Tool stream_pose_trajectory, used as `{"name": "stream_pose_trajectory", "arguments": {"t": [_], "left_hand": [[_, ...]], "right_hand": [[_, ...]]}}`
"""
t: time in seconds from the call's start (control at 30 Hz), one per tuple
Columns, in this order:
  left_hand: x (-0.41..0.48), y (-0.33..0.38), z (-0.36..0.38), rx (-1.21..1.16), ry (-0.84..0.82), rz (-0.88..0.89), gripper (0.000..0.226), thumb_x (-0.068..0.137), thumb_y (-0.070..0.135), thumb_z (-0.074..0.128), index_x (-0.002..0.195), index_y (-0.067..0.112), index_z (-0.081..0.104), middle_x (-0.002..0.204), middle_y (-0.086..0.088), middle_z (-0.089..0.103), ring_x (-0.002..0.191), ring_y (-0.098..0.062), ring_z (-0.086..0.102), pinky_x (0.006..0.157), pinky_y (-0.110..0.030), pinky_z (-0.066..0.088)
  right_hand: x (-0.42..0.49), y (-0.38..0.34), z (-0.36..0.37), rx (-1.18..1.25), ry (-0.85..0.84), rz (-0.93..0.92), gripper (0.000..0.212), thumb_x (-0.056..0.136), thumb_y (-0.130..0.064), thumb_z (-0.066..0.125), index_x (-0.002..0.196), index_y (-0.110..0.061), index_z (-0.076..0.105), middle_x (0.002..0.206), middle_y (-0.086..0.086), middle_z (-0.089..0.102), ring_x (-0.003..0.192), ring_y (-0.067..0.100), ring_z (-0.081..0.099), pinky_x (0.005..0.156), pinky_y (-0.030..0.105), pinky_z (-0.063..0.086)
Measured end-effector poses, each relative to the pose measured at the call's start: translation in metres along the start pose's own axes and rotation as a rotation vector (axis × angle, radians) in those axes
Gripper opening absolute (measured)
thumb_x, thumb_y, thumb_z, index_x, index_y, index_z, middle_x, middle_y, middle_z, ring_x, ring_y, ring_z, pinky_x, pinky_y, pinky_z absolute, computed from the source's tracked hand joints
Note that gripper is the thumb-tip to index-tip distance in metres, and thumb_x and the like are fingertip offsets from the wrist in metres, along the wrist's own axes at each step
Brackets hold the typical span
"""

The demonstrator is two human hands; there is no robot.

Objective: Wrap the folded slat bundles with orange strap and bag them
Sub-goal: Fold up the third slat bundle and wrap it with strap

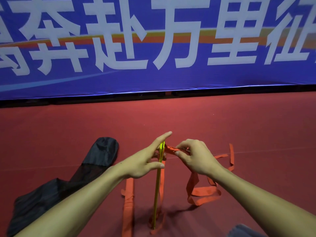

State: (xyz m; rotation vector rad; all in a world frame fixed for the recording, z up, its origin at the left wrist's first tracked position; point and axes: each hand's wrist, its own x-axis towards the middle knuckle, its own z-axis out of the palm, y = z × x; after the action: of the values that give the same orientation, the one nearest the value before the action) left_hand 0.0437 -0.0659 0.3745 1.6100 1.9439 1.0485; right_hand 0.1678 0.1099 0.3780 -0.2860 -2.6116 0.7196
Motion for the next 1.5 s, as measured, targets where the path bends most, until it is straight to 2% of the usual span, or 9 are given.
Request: {"name": "stream_pose_trajectory", "arguments": {"t": [0.13,0.23,0.47,0.63,0.9,1.1,1.23,1.37,1.5], "left_hand": [[0.0,-0.008,0.006,0.06,0.171,0.034,0.098,0.089,0.01,0.073,0.147,0.063,0.013,0.106,0.009,0.061,0.101,-0.003,0.062,0.105,-0.021,0.044],[0.001,-0.01,0.013,0.101,0.295,0.037,0.091,0.091,0.014,0.073,0.143,0.064,0.018,0.109,0.007,0.065,0.111,-0.001,0.062,0.103,-0.017,0.045],[0.012,-0.017,0.026,0.032,0.513,-0.004,0.066,0.081,0.006,0.08,0.11,0.039,0.03,0.099,0.0,0.07,0.09,-0.006,0.071,0.092,-0.027,0.057],[0.015,-0.013,0.027,0.147,0.556,-0.003,0.057,0.079,0.016,0.084,0.081,0.031,0.029,0.085,-0.014,0.062,0.073,-0.019,0.064,0.067,-0.027,0.053],[0.014,-0.016,0.021,0.06,0.415,-0.04,0.039,0.084,0.001,0.074,0.093,0.018,0.04,0.101,-0.005,0.062,0.092,-0.019,0.066,0.091,-0.04,0.055],[0.014,-0.016,0.026,0.055,0.547,-0.105,0.054,0.081,0.002,0.079,0.089,0.024,0.03,0.082,0.003,0.057,0.071,-0.016,0.065,0.07,-0.04,0.056],[0.016,-0.013,0.03,0.047,0.546,-0.106,0.059,0.08,0.004,0.08,0.106,0.028,0.032,0.084,-0.001,0.062,0.055,-0.002,0.051,0.061,-0.022,0.047],[0.015,-0.012,0.023,0.069,0.439,-0.036,0.072,0.081,0.009,0.078,0.131,0.049,0.045,0.107,0.004,0.07,0.077,-0.02,0.063,0.078,-0.038,0.056],[0.009,-0.005,0.018,-0.088,0.146,-0.008,0.093,0.086,-0.01,0.065,0.149,0.046,0.028,0.145,0.022,0.047,0.121,0.003,0.056,0.1,-0.025,0.05]], "right_hand": [[0.001,-0.003,0.002,0.008,0.001,-0.023,0.015,0.092,-0.024,0.064,0.101,-0.017,0.074,0.089,0.002,0.066,0.082,0.015,0.055,0.069,0.027,0.034],[0.002,-0.008,0.004,-0.01,0.009,-0.045,0.015,0.093,-0.024,0.063,0.1,-0.015,0.074,0.086,0.003,0.063,0.079,0.017,0.053,0.067,0.027,0.032],[0.003,-0.014,0.004,0.017,0.035,-0.122,0.017,0.09,-0.023,0.067,0.096,-0.009,0.075,0.084,0.009,0.064,0.08,0.022,0.058,0.072,0.033,0.04],[0.004,-0.012,0.005,0.02,0.052,-0.124,0.017,0.091,-0.022,0.066,0.097,-0.008,0.074,0.084,0.009,0.064,0.081,0.023,0.058,0.07,0.03,0.037],[0.005,-0.008,0.005,0.014,0.038,-0.103,0.019,0.094,-0.024,0.062,0.096,-0.009,0.073,0.084,0.007,0.063,0.081,0.022,0.058,0.076,0.035,0.042],[0.005,-0.011,0.006,0.003,0.027,-0.125,0.018,0.094,-0.022,0.062,0.099,-0.008,0.072,0.085,0.006,0.06,0.082,0.023,0.055,0.069,0.03,0.033],[0.006,-0.011,0.005,0.0,0.047,-0.143,0.017,0.093,-0.02,0.064,0.096,-0.005,0.071,0.076,0.0,0.051,0.074,0.018,0.046,0.065,0.028,0.026],[0.008,-0.008,0.009,-0.003,0.066,-0.147,0.013,0.094,-0.016,0.061,0.094,-0.009,0.072,0.071,-0.01,0.04,0.072,0.015,0.041,0.063,0.025,0.023],[0.009,-0.002,0.007,0.01,0.088,-0.134,0.011,0.093,-0.012,0.062,0.092,-0.009,0.072,0.069,-0.01,0.041,0.066,0.008,0.041,0.062,0.022,0.025]]}}
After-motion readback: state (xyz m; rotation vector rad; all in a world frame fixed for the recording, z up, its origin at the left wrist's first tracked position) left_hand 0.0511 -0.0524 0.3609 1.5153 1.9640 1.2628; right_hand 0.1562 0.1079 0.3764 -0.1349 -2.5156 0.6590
